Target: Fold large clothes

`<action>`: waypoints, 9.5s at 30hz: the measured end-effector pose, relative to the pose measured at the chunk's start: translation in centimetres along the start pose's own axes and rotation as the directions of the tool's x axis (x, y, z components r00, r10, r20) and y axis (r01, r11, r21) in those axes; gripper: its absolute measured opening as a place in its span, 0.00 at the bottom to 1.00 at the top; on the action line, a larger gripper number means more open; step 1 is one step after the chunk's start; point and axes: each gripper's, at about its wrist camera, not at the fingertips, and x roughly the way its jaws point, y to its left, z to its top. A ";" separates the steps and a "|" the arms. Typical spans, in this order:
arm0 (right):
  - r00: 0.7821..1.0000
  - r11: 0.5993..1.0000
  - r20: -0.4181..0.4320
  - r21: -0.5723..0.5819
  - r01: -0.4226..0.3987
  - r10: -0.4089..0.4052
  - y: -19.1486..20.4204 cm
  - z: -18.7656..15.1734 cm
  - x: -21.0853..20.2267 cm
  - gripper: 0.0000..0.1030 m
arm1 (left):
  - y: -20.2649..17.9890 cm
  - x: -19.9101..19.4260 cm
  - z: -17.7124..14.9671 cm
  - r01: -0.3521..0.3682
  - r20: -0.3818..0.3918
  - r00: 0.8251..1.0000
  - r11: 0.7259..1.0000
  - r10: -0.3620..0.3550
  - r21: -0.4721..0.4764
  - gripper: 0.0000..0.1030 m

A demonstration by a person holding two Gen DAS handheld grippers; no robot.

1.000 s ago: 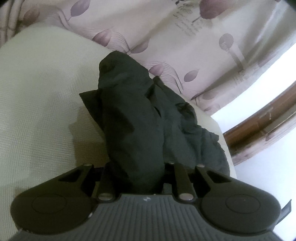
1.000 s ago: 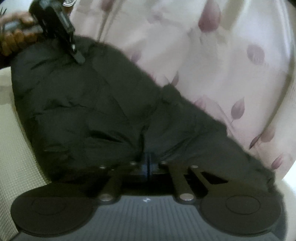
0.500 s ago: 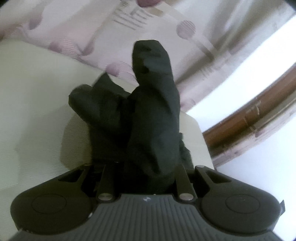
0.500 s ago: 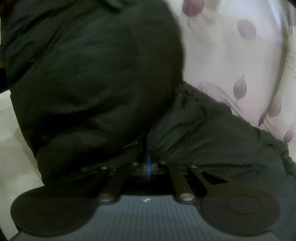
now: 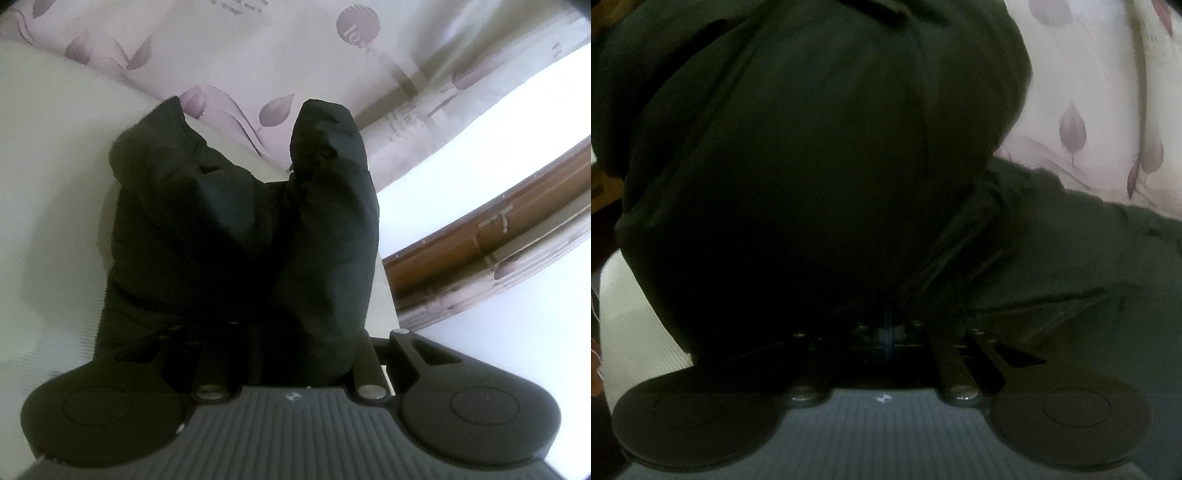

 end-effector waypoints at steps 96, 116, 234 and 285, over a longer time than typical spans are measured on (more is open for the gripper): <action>0.989 0.984 0.032 -0.106 0.147 -0.144 -9.5 12.3 -7.8 0.19 | 6.2 6.3 -19.4 -0.307 0.433 0.882 0.925 0.188 0.225 0.53; 0.989 0.955 0.083 0.282 0.093 -0.120 -20.8 5.1 -12.5 0.18 | 3.5 8.8 -20.2 -0.470 0.494 0.834 0.783 0.245 0.406 0.50; 0.995 0.925 -0.083 0.371 0.077 -0.049 -18.7 7.6 -6.9 0.44 | 0.6 12.2 -21.8 -0.479 0.478 0.855 0.661 0.202 0.578 0.77; 0.931 0.940 0.135 0.045 0.338 -0.340 -16.7 4.0 -12.8 0.08 | -6.0 10.8 -18.4 -0.218 0.491 0.841 0.690 -0.225 0.690 1.00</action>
